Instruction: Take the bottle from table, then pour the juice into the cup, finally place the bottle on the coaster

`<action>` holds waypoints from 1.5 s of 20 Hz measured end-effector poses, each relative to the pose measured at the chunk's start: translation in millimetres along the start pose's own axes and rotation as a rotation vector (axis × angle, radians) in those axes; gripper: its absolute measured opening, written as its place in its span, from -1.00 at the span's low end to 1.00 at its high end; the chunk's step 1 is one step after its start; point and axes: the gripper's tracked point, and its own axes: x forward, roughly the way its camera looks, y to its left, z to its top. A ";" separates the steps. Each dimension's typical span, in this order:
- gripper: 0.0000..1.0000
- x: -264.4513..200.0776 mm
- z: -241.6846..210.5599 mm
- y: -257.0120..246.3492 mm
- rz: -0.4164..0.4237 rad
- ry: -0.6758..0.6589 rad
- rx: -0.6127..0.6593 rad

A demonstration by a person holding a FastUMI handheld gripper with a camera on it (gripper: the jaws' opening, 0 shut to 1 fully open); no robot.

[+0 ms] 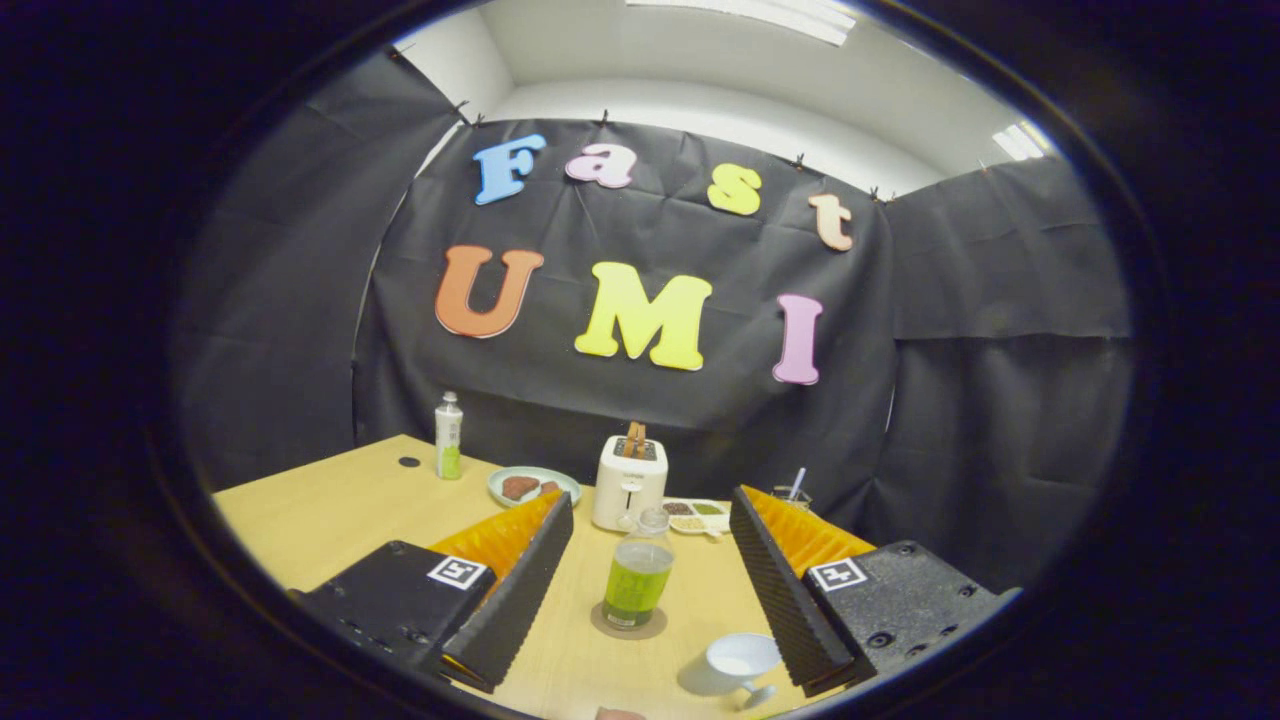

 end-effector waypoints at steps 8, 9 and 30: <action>1.00 -72.1 6.8 -2.1 0.011 0.069 0.037; 1.00 -80.2 6.8 -4.5 0.011 0.072 0.046; 1.00 -146.7 -5.5 -59.7 0.029 0.019 0.182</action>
